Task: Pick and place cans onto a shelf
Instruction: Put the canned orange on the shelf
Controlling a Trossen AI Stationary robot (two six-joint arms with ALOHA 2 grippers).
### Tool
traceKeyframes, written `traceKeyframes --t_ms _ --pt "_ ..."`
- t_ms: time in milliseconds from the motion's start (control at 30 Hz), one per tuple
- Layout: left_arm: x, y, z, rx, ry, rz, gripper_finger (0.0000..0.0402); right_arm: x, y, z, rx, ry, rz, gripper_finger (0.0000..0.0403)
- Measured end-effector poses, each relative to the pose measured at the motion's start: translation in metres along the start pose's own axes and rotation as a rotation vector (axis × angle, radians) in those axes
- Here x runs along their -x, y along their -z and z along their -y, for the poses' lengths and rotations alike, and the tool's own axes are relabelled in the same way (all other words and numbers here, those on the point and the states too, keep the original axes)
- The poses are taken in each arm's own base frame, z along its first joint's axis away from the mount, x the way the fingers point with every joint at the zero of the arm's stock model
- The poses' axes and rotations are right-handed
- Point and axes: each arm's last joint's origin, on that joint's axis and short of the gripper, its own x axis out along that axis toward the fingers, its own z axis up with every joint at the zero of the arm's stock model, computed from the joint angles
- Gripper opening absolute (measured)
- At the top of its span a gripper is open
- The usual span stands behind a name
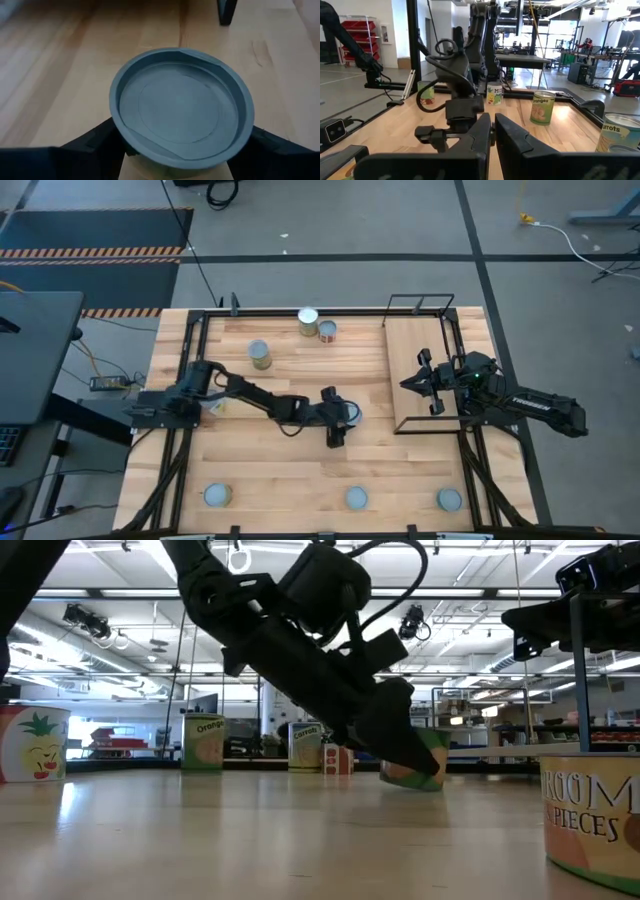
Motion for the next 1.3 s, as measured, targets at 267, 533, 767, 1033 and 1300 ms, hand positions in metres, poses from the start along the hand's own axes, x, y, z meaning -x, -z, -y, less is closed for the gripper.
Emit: traceKeyframes --t_ms 267,533,767,1033,1300 --pt "-0.001 -0.003 0.0 0.041 0.026 0.036 0.0292 0.0 0.0 0.0 0.0 0.0 0.0 0.0034" --pt "0.0 -0.003 0.002 0.053 0.039 0.034 0.0315 0.0 0.0 0.0 0.0 0.0 0.0 0.0034" --pt "0.002 -0.005 0.01 0.037 0.057 0.06 0.0317 0.0 -0.001 0.0 0.042 0.008 0.009 0.0034" --pt "0.002 -0.001 0.011 0.082 0.101 0.02 0.0288 0.001 -0.015 0.003 0.165 0.108 0.133 0.0034" --pt "0.0 0.0 0.004 0.138 0.088 0.001 0.0285 0.003 -0.027 0.001 -0.07 0.059 0.267 0.0034"
